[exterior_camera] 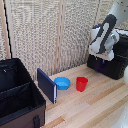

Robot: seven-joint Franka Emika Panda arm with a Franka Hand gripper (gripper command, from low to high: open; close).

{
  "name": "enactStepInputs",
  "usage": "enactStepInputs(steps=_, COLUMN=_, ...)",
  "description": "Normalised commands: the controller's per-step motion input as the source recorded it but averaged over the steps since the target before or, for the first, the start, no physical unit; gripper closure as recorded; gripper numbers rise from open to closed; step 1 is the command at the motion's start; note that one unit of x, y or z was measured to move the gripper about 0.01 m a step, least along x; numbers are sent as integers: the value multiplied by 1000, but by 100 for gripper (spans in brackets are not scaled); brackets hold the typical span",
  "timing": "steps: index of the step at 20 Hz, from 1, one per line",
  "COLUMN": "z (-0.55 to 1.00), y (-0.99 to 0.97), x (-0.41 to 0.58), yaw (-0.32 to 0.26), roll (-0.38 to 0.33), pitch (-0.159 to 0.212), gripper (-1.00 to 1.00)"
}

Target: Please move the gripper into proximity with the fryer handle. Once close enough, gingerly grasp the handle and gently tug the fryer basket open in your direction.

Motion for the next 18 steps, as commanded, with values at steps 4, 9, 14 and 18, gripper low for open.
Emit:
enactStepInputs(steps=4, z=853, y=839, x=281, yaw=-69, roll=-10, pitch=-10, gripper=100)
enactStepInputs(steps=9, z=454, y=882, x=200, yaw=-76, roll=-6, pitch=-5, gripper=100)
enactStepInputs(steps=14, z=31, y=941, x=197, yaw=-52, roll=0, pitch=0, gripper=100)
enactStepInputs(steps=18, z=-24, y=1000, x=0, yaw=0, roll=0, pitch=2, gripper=100)
